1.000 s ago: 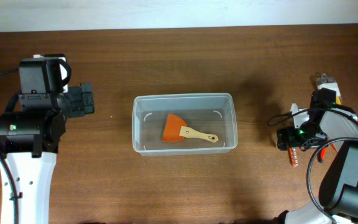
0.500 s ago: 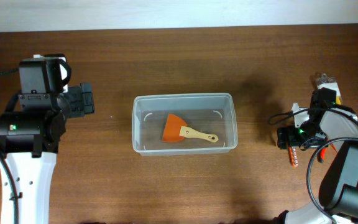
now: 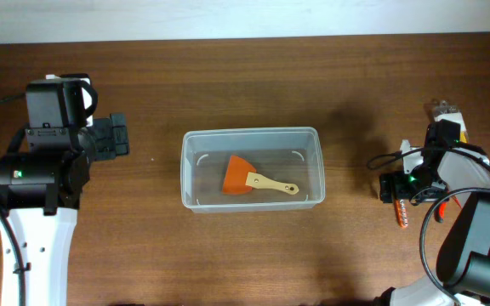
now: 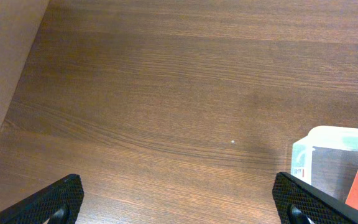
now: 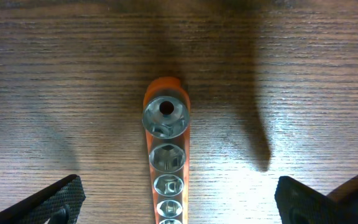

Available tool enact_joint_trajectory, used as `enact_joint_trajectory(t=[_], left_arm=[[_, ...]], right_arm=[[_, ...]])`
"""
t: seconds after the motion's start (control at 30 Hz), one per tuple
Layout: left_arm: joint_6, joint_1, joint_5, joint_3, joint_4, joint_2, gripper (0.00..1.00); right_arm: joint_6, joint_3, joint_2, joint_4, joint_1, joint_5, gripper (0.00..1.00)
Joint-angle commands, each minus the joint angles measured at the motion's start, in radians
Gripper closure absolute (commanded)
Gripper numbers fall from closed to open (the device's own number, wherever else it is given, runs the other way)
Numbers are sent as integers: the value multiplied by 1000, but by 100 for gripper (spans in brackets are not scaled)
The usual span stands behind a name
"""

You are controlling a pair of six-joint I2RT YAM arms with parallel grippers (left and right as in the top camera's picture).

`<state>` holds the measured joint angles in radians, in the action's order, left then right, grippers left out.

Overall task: Pack container
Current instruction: 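Lower the right gripper and close it on the socket strip's end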

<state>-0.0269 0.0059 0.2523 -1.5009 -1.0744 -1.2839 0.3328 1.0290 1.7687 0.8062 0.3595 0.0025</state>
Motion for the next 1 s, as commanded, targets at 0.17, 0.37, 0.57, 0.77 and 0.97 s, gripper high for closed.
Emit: enact_joint_trajectory(t=[0.17,0.37,0.57,0.77,0.97], left_arm=[[-10,-2,14,-22,-1,3,1],[-10,-2,14,-22,-1,3,1],[-10,-2,14,-22,-1,3,1],[-10,-2,14,-22,-1,3,1],[-10,-2,14,-22,-1,3,1]], right_arm=[[-8,-8,65,5,1,5,1],[-8,-8,69,-1,1,5,2],[-8,-8,69,-16,1,6,1],[-8,-8,69,-34,1,6,1],[-8,-8,69,-45,1,6,19]])
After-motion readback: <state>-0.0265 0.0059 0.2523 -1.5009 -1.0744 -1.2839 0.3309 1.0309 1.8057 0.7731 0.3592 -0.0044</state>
